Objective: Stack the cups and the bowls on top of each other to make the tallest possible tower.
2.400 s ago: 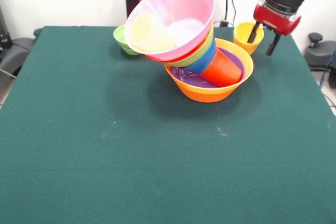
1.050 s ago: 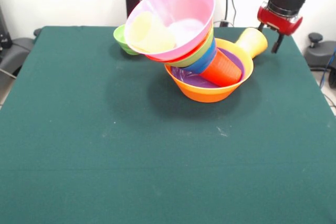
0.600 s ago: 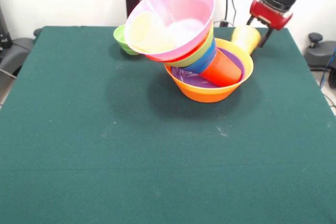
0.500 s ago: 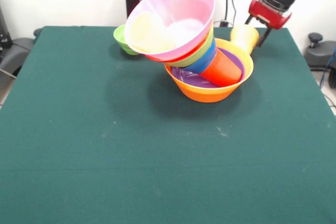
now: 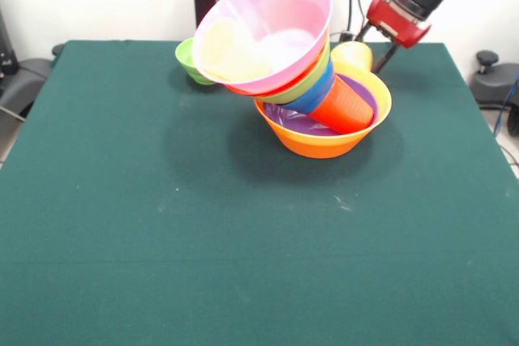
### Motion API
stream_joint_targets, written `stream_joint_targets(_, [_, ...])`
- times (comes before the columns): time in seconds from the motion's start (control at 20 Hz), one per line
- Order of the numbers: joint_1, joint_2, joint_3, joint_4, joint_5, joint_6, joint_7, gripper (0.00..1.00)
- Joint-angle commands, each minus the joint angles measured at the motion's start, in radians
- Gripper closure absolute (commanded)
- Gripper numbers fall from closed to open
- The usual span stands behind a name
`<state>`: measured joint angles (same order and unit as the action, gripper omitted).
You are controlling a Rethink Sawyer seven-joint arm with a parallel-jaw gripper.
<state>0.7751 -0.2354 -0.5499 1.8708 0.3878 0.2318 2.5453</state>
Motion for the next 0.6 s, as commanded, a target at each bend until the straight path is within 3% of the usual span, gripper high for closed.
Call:
stream_joint_targets(0.05, [-0.027,0.061,0.036,-0.078,0.08,-0.11,0.2,1.0])
stream_joint_targets(0.2, [-0.072,0.03,0.094,-0.054,0.042,-0.237,0.175,1.0])
stream_joint_targets(0.4, [-0.074,0.021,0.11,-0.053,0.083,-0.204,0.199,1.0])
stream_joint_targets(0.6, [-0.135,-0.022,0.185,-0.031,0.063,-0.248,0.181,1.0])
